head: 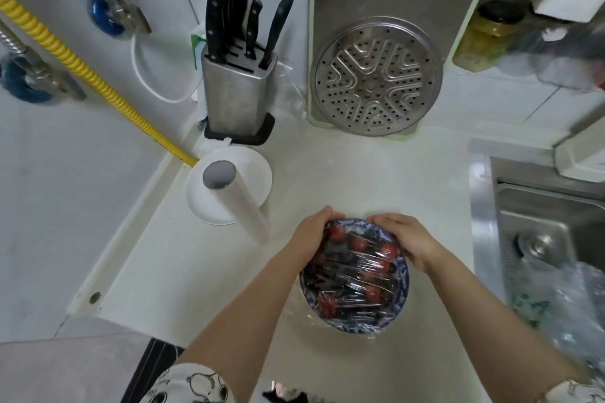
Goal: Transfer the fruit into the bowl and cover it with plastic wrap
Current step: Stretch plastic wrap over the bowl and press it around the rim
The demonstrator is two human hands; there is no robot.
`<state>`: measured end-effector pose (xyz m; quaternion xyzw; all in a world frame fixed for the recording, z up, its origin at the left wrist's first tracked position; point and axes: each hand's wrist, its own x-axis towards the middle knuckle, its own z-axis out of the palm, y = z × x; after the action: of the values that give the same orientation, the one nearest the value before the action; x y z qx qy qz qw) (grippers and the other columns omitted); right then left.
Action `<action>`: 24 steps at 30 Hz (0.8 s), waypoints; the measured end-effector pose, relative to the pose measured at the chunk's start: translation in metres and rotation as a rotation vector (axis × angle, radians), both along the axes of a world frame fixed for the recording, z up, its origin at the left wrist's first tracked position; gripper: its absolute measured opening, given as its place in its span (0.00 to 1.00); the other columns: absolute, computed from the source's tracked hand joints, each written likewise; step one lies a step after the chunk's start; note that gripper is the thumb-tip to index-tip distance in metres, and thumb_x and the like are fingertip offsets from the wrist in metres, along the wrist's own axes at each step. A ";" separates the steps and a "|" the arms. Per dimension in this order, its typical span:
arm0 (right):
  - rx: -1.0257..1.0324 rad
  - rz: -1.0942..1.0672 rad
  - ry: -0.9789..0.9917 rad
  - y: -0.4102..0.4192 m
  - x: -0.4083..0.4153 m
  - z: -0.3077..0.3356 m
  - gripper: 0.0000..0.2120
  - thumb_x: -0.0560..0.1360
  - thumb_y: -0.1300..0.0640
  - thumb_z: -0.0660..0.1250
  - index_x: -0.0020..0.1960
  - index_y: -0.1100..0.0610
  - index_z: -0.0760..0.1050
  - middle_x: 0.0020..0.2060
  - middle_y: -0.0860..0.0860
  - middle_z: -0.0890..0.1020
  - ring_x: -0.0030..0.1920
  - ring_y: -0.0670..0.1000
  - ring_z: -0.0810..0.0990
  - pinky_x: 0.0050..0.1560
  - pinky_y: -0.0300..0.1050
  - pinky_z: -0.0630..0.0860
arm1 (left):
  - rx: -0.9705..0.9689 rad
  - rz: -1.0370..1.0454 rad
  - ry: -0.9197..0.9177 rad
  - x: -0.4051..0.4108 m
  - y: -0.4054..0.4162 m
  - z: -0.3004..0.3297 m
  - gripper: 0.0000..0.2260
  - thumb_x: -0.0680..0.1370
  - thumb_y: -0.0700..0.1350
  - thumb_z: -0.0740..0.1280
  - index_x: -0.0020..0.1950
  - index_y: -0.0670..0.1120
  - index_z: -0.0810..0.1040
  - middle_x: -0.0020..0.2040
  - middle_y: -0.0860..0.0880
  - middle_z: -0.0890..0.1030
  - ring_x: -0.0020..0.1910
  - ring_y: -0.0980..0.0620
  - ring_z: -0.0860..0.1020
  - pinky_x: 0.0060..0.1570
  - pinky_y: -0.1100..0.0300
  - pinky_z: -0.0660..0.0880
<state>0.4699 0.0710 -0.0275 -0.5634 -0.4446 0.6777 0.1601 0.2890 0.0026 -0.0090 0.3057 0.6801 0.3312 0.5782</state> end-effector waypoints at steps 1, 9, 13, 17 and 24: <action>-0.025 -0.049 0.026 0.000 0.001 -0.001 0.10 0.74 0.58 0.68 0.53 0.62 0.79 0.47 0.61 0.84 0.49 0.61 0.83 0.57 0.57 0.77 | -0.006 0.020 -0.016 0.001 -0.001 0.000 0.22 0.82 0.53 0.50 0.58 0.48 0.81 0.48 0.48 0.83 0.44 0.56 0.79 0.47 0.64 0.73; -0.227 -0.157 0.156 0.005 -0.002 0.000 0.10 0.73 0.64 0.68 0.54 0.60 0.78 0.45 0.60 0.82 0.44 0.58 0.82 0.44 0.52 0.81 | -0.056 0.126 -0.116 0.000 -0.003 -0.011 0.22 0.83 0.53 0.51 0.50 0.47 0.83 0.46 0.43 0.84 0.43 0.50 0.81 0.44 0.62 0.75; -0.218 -0.228 0.155 0.006 -0.007 -0.002 0.06 0.73 0.66 0.67 0.50 0.61 0.76 0.40 0.59 0.80 0.38 0.56 0.80 0.39 0.49 0.81 | -0.045 0.151 -0.138 0.001 -0.004 -0.016 0.22 0.83 0.52 0.51 0.52 0.45 0.83 0.40 0.48 0.84 0.39 0.53 0.81 0.37 0.64 0.74; -0.104 -0.234 0.071 0.005 -0.008 -0.005 0.04 0.73 0.66 0.68 0.45 0.59 0.75 0.37 0.57 0.79 0.33 0.52 0.79 0.30 0.39 0.80 | -0.044 0.180 -0.106 0.005 -0.007 -0.012 0.22 0.82 0.52 0.51 0.49 0.47 0.84 0.44 0.45 0.85 0.43 0.50 0.82 0.41 0.62 0.75; 0.161 -0.204 0.066 -0.003 0.009 0.003 0.10 0.80 0.62 0.56 0.54 0.58 0.76 0.52 0.57 0.82 0.52 0.54 0.80 0.60 0.47 0.75 | 0.081 0.090 0.185 0.005 -0.007 -0.010 0.17 0.82 0.50 0.52 0.55 0.49 0.81 0.59 0.48 0.81 0.59 0.50 0.76 0.65 0.53 0.69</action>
<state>0.4789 0.0682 -0.0244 -0.5685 -0.4325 0.6381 0.2875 0.2937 -0.0047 -0.0189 0.3273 0.7296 0.3543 0.4848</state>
